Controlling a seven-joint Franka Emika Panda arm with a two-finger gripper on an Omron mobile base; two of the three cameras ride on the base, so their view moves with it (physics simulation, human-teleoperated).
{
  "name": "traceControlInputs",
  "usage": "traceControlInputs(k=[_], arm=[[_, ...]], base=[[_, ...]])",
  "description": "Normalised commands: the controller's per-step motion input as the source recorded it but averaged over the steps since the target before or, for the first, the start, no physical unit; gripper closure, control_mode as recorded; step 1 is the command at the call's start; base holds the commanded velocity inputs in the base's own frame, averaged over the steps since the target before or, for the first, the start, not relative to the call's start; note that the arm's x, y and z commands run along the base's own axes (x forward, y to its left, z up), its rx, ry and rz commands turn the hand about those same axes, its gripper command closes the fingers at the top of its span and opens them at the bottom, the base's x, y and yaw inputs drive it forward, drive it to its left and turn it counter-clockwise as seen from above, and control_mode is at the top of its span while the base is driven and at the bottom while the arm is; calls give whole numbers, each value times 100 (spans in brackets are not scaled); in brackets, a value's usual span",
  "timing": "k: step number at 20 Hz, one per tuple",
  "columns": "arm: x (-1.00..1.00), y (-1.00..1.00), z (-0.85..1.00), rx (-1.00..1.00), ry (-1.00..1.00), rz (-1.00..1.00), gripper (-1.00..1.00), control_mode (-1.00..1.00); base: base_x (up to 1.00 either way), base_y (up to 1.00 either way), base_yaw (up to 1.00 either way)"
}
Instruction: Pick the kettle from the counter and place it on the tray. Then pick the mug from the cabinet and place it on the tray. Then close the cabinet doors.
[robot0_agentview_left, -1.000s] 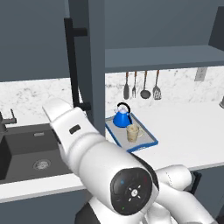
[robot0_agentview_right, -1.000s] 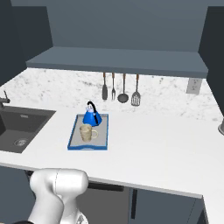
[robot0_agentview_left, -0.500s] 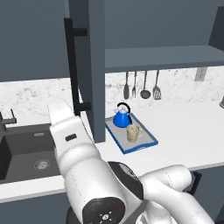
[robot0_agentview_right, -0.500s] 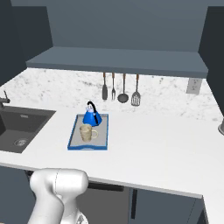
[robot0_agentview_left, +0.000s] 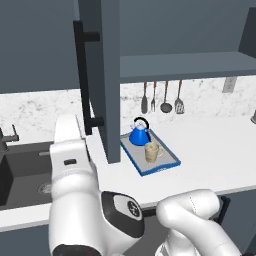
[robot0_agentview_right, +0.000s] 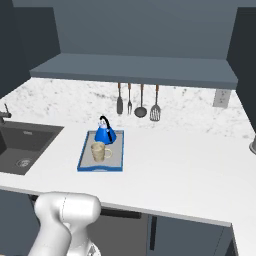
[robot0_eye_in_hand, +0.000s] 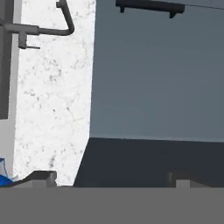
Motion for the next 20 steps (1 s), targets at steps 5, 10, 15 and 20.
traceControlInputs(k=[5, 10, 15, 20], arm=[[1, -16, 10, 0, -11, -17, -100, -100], [21, -25, 0, 0, -1, -17, -100, -100], [4, -22, 12, 0, 0, -11, -100, -100], [7, -31, 11, 0, 0, -10, -100, -100]], base=[[0, 0, 0], [0, 0, 0], [0, 0, 0], [0, 0, 0]])
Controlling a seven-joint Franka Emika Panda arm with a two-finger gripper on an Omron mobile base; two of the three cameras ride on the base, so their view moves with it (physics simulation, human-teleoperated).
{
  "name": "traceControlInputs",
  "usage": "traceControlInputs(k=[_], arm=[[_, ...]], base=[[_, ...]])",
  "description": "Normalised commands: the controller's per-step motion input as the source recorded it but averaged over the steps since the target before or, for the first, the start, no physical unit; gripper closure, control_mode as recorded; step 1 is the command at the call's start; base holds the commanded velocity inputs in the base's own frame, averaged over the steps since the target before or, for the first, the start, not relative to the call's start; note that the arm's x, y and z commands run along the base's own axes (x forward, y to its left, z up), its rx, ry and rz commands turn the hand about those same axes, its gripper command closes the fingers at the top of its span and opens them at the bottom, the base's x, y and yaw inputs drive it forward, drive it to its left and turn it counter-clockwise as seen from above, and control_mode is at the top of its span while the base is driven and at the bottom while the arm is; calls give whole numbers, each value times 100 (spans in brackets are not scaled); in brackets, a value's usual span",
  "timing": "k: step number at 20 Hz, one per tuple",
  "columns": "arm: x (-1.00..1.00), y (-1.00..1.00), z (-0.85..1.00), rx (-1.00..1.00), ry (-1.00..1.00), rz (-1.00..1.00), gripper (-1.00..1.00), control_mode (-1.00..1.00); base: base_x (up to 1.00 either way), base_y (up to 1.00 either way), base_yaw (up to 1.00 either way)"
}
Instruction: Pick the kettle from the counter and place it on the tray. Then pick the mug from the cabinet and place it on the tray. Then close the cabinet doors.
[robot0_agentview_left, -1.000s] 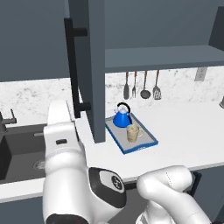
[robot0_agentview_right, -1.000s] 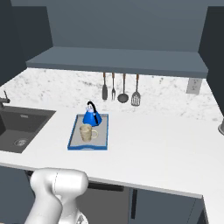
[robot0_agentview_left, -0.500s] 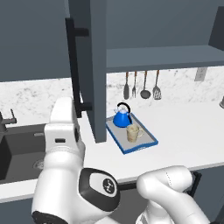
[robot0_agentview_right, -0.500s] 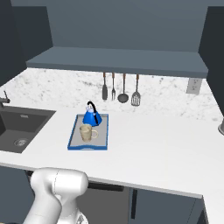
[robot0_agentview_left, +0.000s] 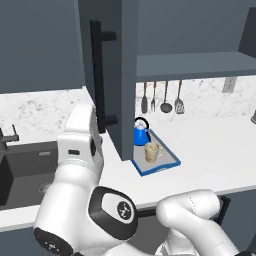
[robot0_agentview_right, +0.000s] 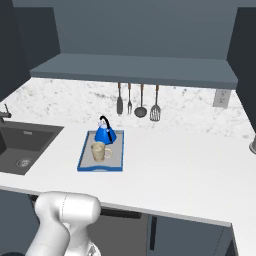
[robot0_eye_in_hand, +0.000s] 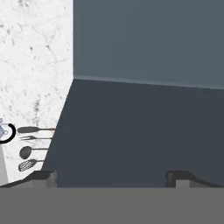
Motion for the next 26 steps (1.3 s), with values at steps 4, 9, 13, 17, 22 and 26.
traceControlInputs(k=[4, 9, 13, 17, 22, 26], arm=[[25, -39, 0, 0, 0, -8, -100, -100], [28, -46, -4, 0, 0, -7, -100, -100], [32, -47, 0, 0, 0, -5, -100, -100], [30, -45, 0, 0, 0, -4, -100, -100], [26, -49, 7, 0, 0, -4, -100, -100], [21, -51, 11, 0, 0, -5, -100, -100]], base=[[0, 0, 0], [0, 0, 0], [0, 0, 0], [0, 0, 0], [0, 0, 0], [0, 0, 0]])
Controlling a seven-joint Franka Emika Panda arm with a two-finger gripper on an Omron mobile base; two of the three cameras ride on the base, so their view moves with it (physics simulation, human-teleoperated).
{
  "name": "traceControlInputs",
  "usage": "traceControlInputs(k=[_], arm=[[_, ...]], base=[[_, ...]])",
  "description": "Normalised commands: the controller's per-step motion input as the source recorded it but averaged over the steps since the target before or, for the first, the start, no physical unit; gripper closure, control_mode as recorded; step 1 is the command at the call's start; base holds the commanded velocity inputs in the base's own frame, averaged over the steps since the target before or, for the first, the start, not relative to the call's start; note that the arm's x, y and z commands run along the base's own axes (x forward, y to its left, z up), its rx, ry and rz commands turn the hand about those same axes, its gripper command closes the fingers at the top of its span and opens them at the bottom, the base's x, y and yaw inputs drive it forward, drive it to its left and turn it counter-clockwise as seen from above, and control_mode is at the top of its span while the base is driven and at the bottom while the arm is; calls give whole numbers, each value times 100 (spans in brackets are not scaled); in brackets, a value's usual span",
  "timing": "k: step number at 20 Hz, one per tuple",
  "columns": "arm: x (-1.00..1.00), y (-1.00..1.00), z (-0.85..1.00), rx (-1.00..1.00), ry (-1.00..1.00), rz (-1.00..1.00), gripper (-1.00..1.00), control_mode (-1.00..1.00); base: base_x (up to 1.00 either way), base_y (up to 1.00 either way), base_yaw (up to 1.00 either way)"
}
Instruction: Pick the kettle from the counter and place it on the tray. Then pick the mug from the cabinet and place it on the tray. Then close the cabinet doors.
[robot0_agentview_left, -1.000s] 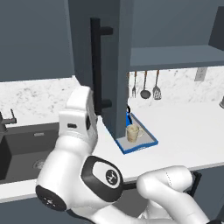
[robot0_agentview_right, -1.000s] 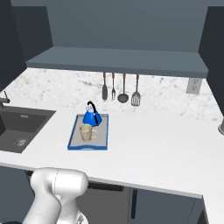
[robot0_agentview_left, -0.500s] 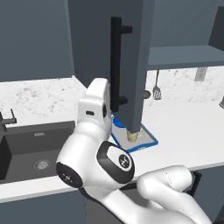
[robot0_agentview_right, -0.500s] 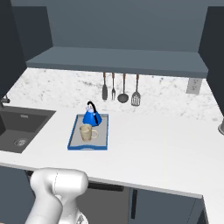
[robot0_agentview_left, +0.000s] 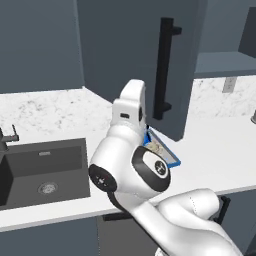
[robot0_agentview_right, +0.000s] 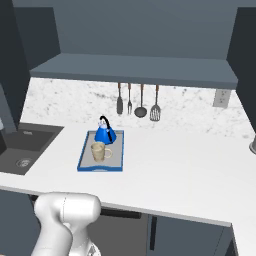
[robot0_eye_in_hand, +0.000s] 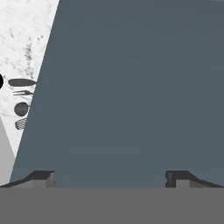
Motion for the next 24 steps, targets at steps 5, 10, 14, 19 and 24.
traceControlInputs(k=[5, 10, 14, 19, 24], arm=[[34, -57, 4, 0, 0, -5, -100, -100], [37, -59, 5, 0, 0, -4, -100, -100], [40, -49, 17, 0, 0, -7, -100, -100], [39, -49, 19, 0, 0, -8, -100, -100], [38, -44, 16, 1, 0, -9, -100, -100]], base=[[0, 0, 0], [0, 0, 0], [0, 0, 0], [0, 0, 0], [0, 0, 0]])
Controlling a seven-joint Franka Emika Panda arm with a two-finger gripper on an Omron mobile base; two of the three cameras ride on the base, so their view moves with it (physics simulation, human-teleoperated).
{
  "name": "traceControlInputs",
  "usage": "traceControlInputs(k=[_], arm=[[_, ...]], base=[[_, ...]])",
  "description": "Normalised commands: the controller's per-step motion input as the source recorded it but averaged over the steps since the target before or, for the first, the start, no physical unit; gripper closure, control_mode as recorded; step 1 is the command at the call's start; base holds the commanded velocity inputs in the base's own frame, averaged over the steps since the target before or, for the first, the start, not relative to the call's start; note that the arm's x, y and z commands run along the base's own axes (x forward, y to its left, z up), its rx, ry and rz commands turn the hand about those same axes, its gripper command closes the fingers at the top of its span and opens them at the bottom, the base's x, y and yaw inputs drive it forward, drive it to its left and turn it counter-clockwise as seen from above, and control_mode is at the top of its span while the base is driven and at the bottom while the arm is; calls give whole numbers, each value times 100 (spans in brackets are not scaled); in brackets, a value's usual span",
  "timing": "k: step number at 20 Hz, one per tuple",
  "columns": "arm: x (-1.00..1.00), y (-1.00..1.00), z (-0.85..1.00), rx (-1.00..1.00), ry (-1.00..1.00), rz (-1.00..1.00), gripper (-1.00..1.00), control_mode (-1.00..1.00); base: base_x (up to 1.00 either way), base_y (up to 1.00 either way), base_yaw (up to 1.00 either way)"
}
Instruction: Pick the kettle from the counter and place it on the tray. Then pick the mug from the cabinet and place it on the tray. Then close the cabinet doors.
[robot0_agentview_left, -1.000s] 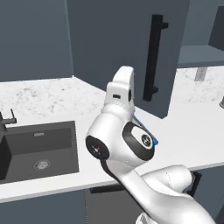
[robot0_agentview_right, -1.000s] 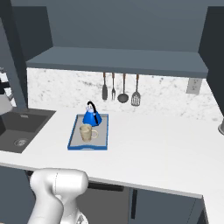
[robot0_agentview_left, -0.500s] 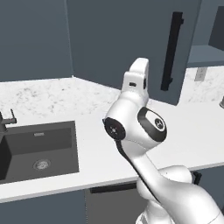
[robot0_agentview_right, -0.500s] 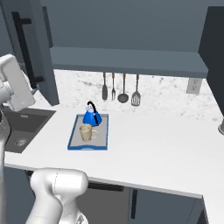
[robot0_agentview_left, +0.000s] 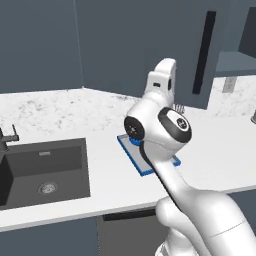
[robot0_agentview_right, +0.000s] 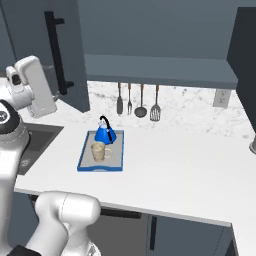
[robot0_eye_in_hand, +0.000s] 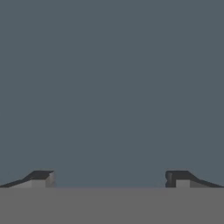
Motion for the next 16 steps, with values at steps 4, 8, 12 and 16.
traceControlInputs(k=[4, 8, 12, 16], arm=[[45, -50, 8, 0, 0, -5, -100, -100], [53, -56, 10, 1, 0, -4, -100, -100], [62, -59, 4, 8, 1, 0, -100, -100], [60, -63, 0, 13, 0, 0, -100, -100]], base=[[0, 0, 0], [0, 0, 0], [0, 0, 0], [0, 0, 0]])
